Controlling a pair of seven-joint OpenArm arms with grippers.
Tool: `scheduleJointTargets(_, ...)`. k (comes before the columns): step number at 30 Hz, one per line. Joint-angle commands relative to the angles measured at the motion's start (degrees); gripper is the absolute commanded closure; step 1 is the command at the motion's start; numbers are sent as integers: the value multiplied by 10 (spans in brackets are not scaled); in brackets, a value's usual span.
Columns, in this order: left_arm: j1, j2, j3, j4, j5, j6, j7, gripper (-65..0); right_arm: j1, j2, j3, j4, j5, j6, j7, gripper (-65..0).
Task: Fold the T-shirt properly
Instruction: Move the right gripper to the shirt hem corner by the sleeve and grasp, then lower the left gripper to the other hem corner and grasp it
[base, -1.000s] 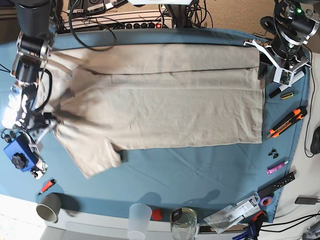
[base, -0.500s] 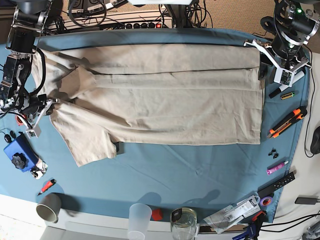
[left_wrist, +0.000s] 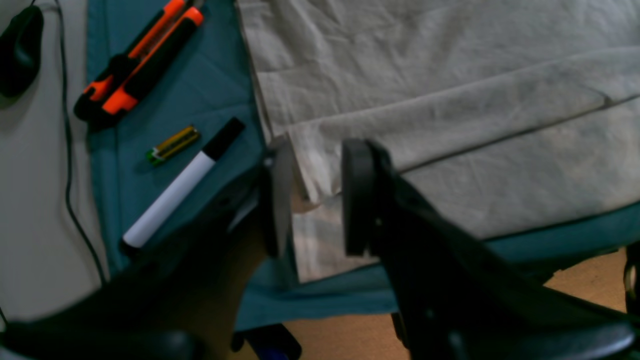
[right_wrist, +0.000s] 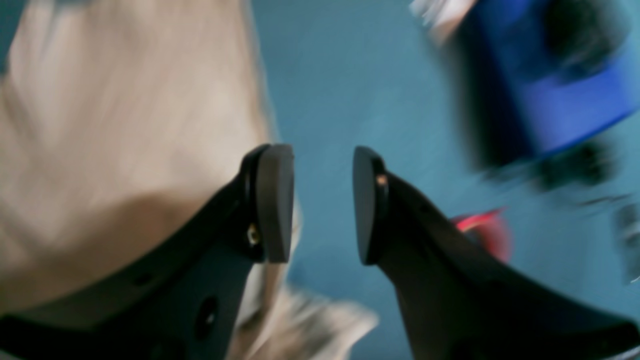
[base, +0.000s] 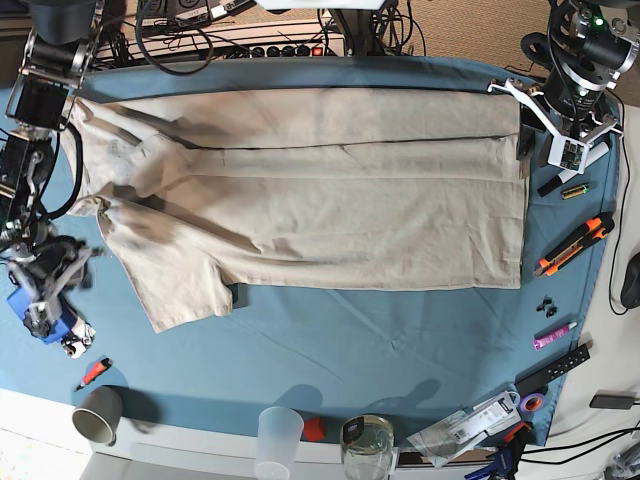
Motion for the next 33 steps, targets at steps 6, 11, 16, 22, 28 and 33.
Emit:
scheduleJointTargets(6, 2, -4, -2, 9, -3, 2, -16, -185, 76, -5, 3, -126, -13, -9, 54, -205)
scheduleJointTargets(11, 2, -4, -2, 9, -8, 2, -21, -185, 131, -27, 3, -258, -25, 45, 85, -205)
scheduleJointTargets(16, 2, -4, -2, 9, -13, 1, -20, -185, 162, -59, 3, -328, -62, 45, 130, -205)
scheduleJointTargets(22, 2, -5, -2, 9, -13, 1, -23, -185, 169, -100, 3, -378, -120, 21, 165, -204)
scheduleJointTargets(28, 0, -5, -2, 9, -13, 1, -60, -185, 167, -107, 3, -402, -129, 16, 162, -204)
scheduleJointTargets(33, -42, -5, -1, 9, -12, 2, -85, -185, 167, -106, 3, -401, -119, 16, 138, -204)
